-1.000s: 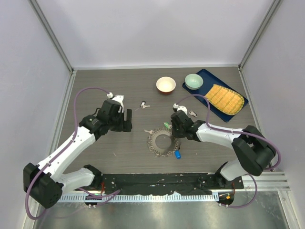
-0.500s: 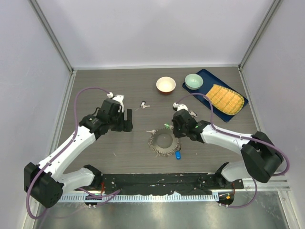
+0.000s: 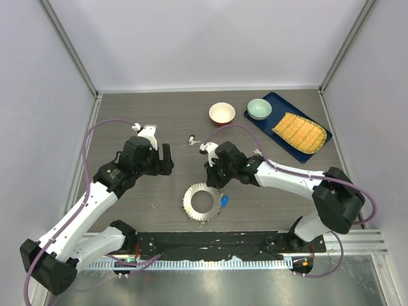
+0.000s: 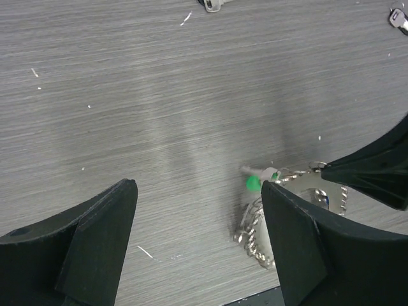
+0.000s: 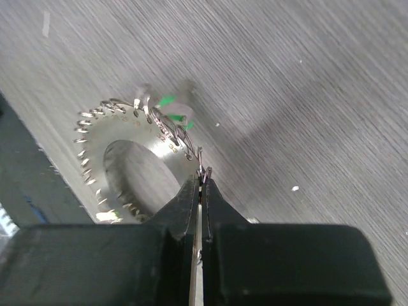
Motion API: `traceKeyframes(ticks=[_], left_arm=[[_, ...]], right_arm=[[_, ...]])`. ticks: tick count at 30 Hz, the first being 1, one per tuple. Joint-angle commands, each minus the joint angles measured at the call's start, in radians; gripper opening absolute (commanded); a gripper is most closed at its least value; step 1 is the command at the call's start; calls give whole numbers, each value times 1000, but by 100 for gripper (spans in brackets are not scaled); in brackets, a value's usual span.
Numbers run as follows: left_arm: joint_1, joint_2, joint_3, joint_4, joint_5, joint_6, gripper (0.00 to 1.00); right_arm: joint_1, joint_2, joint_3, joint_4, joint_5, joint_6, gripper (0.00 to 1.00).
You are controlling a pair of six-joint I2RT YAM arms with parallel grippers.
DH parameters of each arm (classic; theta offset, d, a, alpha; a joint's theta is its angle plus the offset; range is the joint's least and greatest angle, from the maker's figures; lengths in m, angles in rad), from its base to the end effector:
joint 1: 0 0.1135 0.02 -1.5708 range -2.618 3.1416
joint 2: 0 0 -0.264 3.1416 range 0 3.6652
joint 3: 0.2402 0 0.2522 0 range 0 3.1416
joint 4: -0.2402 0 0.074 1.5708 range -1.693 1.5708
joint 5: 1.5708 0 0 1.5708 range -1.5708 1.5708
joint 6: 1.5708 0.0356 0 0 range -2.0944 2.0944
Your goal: Put the keys on the keyring
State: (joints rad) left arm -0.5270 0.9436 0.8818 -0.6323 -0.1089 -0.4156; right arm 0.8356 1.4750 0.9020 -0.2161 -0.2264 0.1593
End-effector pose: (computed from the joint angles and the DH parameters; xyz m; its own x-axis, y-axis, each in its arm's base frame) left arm 0.1725 -0.0959 0.3020 -0.6785 -0.0695 -0.7313 0.1681 0.9544 -0.2467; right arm 0.2018 0.2350 0.2168 -0.6015 -0.4346 -0.6703 -0.7428 0.6130 0.2690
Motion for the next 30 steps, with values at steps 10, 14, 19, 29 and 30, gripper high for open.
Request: traceKeyframes(ticks=[10,14,19,29,30], left_arm=[[7,-3,-3,23,-57,-6,84],[7,-5,-4,19,-61,-8,83],[7,-6,-3,20,-60,-8,83],[7,-6,-4,13,-52,-8,83],[7,-6,-4,13,-52,-8,83]], right_arm=[[-38,151,40,-8,126,-17,9],[-38,122,63,-51,191,31,35],[-36,48,86,-112,223,98,50],[-98,54,32,-42,158,247,37],[-111,59,23,-29,122,259,36]])
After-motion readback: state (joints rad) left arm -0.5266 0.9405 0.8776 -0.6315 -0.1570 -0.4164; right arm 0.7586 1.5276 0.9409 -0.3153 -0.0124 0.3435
